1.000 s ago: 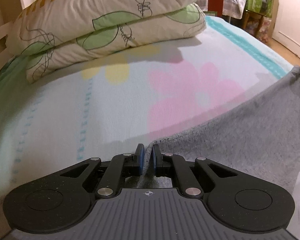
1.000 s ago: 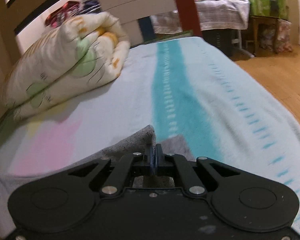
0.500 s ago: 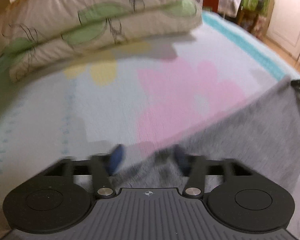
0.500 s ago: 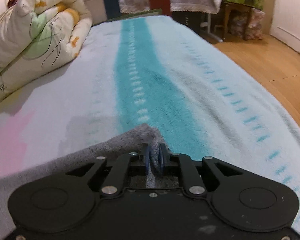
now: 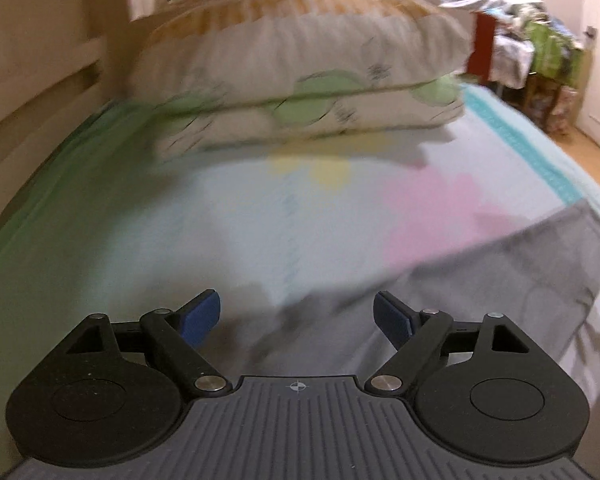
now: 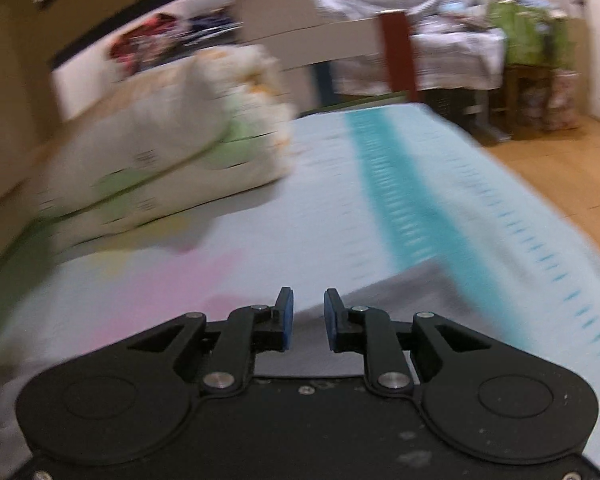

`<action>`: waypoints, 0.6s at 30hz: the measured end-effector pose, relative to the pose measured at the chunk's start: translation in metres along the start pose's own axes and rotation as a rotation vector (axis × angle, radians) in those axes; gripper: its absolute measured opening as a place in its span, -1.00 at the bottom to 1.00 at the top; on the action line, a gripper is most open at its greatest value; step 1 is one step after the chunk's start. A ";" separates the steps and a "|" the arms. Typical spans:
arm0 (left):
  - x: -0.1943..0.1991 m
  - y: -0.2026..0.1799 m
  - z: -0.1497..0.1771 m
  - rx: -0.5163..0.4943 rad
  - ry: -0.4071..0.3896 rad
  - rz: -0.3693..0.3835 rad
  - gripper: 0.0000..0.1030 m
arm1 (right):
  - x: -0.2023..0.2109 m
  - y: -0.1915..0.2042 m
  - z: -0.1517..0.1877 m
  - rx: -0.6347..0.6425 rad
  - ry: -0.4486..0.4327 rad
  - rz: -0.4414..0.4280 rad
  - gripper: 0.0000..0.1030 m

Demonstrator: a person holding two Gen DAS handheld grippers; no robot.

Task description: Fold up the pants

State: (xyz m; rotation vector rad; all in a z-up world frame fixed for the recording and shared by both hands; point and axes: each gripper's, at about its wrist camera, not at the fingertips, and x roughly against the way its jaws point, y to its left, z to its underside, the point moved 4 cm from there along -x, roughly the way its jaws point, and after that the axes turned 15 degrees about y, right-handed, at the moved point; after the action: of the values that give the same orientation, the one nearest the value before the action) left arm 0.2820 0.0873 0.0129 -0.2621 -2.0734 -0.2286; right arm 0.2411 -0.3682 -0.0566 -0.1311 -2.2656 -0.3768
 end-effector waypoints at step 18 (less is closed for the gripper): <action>-0.005 0.134 0.085 0.246 0.102 -0.074 0.62 | -0.046 0.315 0.099 0.412 0.253 -0.421 -0.57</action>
State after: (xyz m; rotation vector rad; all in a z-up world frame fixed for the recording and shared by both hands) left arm 0.2511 0.2384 -0.0263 -0.0231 -1.9886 -0.0289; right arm 0.2678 -0.0366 -0.0814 0.5807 -2.0594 -0.1234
